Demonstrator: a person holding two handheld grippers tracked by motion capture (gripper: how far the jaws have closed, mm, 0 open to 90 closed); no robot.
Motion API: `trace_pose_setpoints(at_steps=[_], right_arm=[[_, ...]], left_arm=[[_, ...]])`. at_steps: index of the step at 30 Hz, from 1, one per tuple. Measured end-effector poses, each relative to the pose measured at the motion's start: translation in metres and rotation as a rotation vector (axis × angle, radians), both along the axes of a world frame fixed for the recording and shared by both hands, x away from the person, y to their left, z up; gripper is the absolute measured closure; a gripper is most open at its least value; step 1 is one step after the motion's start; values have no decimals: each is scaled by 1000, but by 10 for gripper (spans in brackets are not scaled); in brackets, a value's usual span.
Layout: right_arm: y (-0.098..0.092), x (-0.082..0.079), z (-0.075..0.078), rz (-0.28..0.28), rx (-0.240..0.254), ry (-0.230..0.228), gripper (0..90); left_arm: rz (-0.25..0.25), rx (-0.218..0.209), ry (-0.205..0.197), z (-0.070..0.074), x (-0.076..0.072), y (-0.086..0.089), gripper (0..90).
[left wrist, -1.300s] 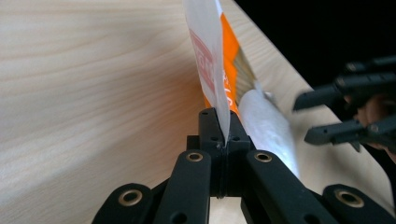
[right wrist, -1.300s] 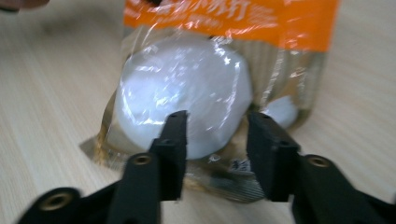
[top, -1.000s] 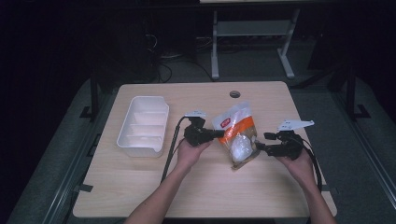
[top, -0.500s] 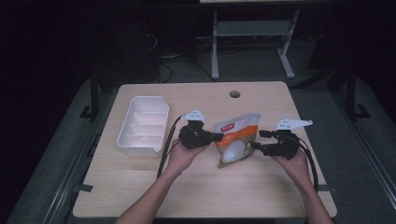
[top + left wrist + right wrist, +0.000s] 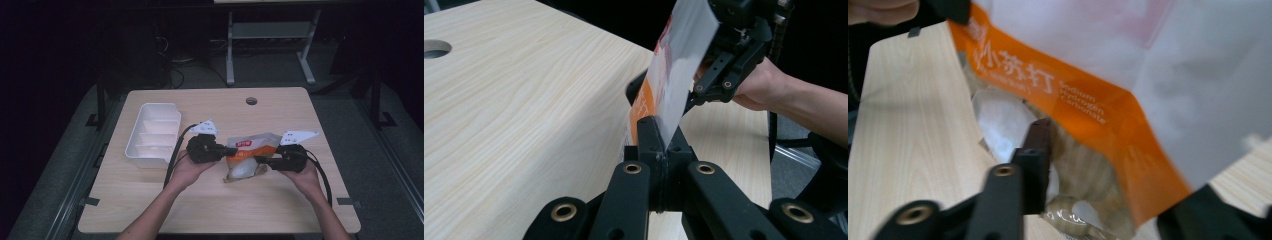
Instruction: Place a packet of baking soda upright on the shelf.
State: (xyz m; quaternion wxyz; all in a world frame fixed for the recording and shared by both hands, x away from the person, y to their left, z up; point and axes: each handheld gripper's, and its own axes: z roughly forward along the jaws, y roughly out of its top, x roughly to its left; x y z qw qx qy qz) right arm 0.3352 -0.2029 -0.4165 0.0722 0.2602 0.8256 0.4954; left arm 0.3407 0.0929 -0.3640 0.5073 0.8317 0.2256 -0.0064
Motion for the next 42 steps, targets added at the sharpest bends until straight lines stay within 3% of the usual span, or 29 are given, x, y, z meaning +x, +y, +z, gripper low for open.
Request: trace_pose_setpoints(at_steps=[5,9,14,20,37,42], right_arm=[[3,-3,3,46,5,13,886],[7,-6,7,56,-6,16,893],[4,-9,10,49,8,45,896],[-5,-11,14,12,2,47,896],[-21,-13,22,-68,-22,53,896],[-20,-12,30,-71,-44,52,896]], left_arm=[[27,-19,23,-7,4,12,898],[43,-22,44,-12,6,18,843],[82,8,25,-19,4,26,737],[102,33,1,-25,-1,36,674],[84,101,-63,-42,-25,43,540],[88,113,-92,-44,-35,45,439]])
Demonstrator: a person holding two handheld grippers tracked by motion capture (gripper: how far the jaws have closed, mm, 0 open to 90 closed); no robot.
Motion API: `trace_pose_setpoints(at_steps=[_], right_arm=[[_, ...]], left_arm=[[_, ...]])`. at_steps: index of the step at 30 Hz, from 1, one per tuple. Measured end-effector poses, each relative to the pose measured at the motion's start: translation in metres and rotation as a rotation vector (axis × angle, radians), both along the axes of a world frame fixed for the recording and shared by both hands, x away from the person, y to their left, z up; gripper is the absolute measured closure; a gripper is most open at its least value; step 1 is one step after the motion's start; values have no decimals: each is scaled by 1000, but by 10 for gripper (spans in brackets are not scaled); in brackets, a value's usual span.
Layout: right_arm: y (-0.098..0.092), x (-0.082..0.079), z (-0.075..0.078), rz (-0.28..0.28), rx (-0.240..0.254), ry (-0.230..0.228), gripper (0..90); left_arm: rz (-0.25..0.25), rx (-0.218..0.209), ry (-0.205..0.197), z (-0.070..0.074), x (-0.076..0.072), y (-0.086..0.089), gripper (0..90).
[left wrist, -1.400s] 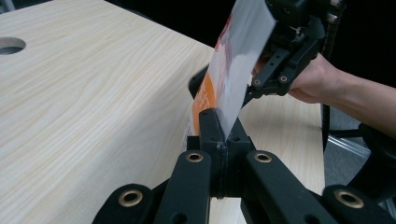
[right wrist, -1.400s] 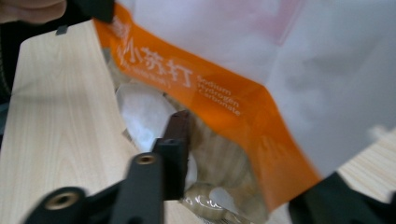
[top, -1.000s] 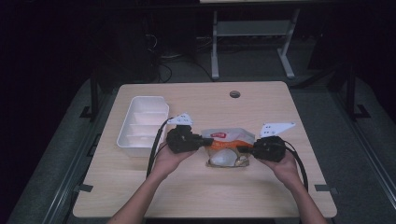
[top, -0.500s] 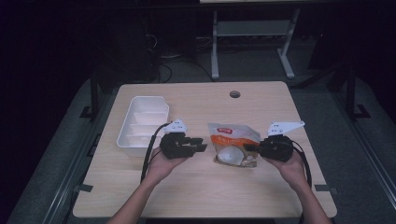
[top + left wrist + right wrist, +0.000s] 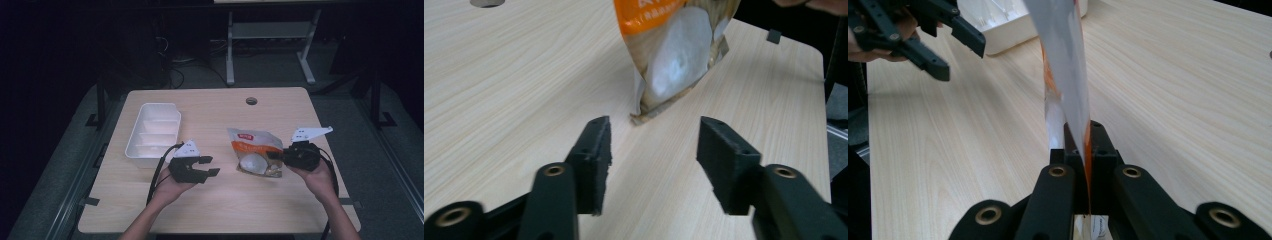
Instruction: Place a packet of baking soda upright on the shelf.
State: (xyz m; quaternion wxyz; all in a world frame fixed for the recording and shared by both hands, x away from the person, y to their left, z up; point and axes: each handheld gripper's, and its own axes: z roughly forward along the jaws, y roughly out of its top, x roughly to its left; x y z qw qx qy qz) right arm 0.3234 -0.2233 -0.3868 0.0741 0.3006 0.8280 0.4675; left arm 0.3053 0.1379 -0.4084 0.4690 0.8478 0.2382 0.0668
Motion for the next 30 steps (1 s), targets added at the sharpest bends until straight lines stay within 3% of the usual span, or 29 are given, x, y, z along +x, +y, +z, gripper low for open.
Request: trace_pose_setpoints(at_steps=[4,16,19,27,30], right_arm=[[3,2,7,3,-22,-6,897],[17,14,27,15,-30,-9,897],[26,20,32,26,-54,-4,897],[49,34,45,47,-35,-7,898],[59,40,50,61,-20,-5,897]], left_arm=[[-1,14,-22,-4,-8,2,369],[-2,52,-35,-16,-27,13,280],[-11,72,-45,-21,-33,18,260],[-14,95,-34,-30,-41,27,248],[-22,84,-37,-30,-44,28,246]])
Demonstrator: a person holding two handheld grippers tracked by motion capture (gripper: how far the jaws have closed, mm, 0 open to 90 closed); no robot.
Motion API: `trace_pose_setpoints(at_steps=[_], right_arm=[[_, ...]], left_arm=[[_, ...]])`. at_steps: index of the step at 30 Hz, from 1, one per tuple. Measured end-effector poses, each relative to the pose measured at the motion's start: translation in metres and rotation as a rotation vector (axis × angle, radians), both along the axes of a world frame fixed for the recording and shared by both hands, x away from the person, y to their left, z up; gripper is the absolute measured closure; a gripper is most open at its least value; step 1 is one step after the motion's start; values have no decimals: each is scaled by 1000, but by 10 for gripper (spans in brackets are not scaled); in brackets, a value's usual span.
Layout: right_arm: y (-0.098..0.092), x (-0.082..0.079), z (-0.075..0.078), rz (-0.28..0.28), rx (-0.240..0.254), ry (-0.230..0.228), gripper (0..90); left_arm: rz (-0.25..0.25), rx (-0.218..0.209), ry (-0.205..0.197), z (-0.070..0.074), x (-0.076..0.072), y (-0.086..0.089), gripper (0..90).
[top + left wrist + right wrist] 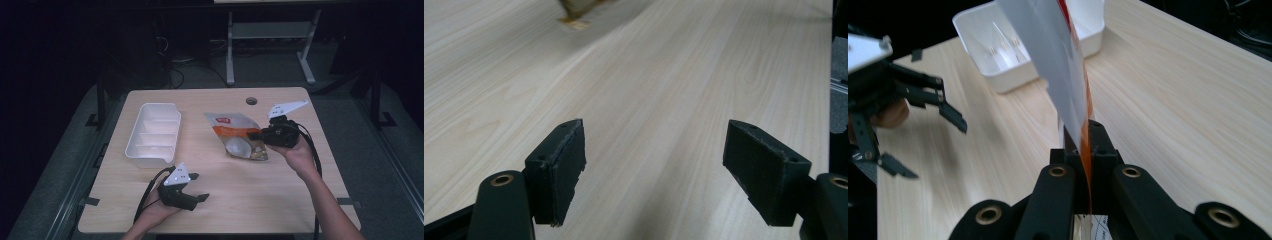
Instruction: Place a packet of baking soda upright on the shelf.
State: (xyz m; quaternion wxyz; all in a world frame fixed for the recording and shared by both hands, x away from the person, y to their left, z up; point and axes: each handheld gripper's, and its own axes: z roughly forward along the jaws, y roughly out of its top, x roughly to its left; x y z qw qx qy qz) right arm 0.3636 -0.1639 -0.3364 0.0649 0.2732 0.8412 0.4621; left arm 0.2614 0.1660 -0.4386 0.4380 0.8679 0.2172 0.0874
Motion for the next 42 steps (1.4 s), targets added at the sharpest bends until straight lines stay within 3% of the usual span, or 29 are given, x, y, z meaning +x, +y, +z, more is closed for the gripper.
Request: trace_pose_setpoints(at_steps=[21,34,42], right_arm=[[67,30,21,74,24,-6,898],[123,49,34,128,65,-18,898],[149,60,36,137,77,-22,898]], left_arm=[[-8,-26,2,-1,-1,10,242],[-24,12,7,-4,1,16,225],[-25,-2,12,-4,2,18,226]])
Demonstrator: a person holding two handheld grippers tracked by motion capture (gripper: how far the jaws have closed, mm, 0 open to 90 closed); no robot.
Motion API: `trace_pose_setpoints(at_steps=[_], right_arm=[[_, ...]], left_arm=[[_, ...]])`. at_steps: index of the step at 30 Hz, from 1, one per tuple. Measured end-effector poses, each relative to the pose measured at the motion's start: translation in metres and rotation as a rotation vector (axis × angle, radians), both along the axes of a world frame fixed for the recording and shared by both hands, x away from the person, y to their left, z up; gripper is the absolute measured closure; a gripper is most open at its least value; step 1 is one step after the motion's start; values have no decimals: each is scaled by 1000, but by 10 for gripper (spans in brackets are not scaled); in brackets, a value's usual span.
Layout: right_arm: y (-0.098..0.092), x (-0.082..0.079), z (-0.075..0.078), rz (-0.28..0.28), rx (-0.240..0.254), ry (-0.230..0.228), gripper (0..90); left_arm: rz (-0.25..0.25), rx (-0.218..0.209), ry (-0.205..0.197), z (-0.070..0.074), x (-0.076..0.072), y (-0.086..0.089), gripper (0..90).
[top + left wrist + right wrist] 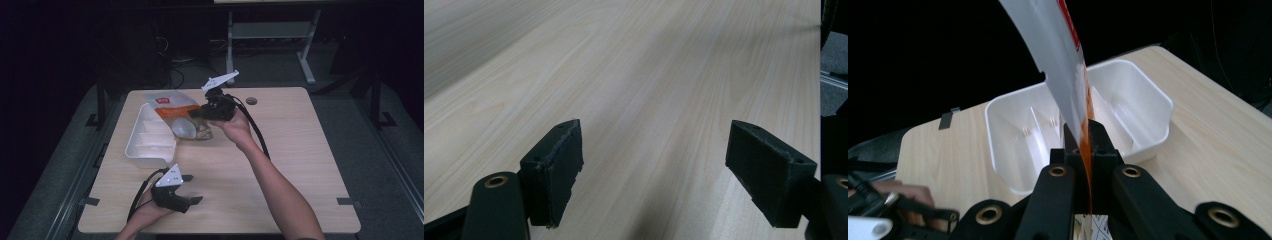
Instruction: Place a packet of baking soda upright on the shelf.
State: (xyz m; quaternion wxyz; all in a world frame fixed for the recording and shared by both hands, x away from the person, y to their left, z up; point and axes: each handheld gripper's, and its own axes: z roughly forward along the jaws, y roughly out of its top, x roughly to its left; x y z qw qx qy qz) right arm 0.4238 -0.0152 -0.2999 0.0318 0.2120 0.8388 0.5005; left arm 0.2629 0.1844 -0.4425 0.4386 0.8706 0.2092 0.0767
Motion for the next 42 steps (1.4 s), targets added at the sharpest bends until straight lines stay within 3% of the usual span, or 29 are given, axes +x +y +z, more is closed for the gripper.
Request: trace_pose_setpoints(at_steps=[8,15,22,35,42], right_arm=[[26,8,0,20,29,2,898],[47,14,-7,32,26,5,898],[66,19,-9,42,44,6,897],[97,30,-32,53,45,36,897],[108,33,-45,45,99,63,897]], left_arm=[[2,11,11,-2,3,5,227],[-1,17,16,-2,4,7,226],[-14,32,5,-3,3,4,226],[-12,31,7,-3,4,7,224],[-4,33,14,-4,6,8,217]])
